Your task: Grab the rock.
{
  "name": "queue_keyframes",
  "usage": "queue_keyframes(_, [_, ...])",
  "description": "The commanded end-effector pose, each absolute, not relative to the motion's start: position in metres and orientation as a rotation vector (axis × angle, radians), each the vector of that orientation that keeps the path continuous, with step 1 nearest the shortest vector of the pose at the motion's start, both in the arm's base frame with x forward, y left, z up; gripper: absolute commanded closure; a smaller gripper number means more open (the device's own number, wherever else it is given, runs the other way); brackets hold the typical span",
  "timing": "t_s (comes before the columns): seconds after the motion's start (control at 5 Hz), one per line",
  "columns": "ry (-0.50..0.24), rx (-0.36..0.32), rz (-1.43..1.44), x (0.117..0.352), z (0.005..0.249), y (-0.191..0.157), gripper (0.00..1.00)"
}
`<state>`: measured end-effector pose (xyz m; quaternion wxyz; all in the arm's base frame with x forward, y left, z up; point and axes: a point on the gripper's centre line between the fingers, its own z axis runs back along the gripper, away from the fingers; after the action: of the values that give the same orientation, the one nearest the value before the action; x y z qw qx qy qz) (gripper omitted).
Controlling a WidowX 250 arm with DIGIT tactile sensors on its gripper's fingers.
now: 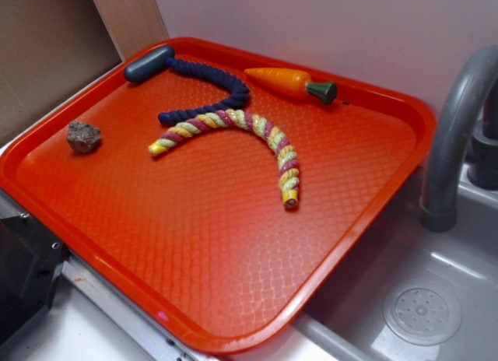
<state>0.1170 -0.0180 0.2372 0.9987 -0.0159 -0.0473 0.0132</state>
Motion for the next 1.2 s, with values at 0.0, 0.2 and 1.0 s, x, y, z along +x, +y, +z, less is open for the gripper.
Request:
queue_keyframes(0.0, [-0.095,-0.032,0.026,0.117,0.237,-0.018,0.0])
queue_keyframes(0.2, [-0.135,-0.044,-0.206,0.125,0.211,-0.007,0.0])
queue_keyframes(1.0, [-0.161,0.049,-0.663,0.194,0.104,0.07,0.0])
